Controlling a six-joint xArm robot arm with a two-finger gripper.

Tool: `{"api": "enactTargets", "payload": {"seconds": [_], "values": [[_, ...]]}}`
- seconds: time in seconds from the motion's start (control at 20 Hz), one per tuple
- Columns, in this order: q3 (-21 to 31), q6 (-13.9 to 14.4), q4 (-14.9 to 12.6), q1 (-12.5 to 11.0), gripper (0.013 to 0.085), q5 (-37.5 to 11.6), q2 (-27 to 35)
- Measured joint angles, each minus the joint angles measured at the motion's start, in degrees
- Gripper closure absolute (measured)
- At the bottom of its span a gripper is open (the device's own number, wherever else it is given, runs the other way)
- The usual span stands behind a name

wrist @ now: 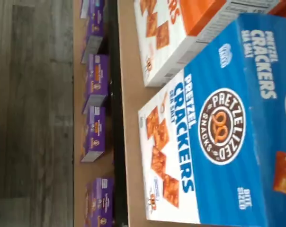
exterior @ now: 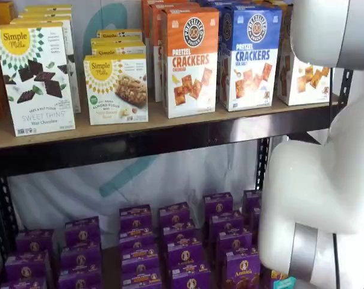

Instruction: Retrieve the yellow and white box located on the top shelf, the sixth one from the left

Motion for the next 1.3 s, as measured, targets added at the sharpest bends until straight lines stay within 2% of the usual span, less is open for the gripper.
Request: {"api": "enactTargets", "payload": {"seconds": [0.25,0.45,0.9,1.3], "values": [[-2.4,0.1,1.8,-0.7,0.013,-1.2,2.2],[-5.2,-0.6,1.6,-1.2,0.013,-1.4,5.1],[-6.9,-1.4,3.3,-2.4,0.013,-2.5,8.1],[-7.1,-2.0,1.4,-1.2,0.013,-5.3,8.9]]}}
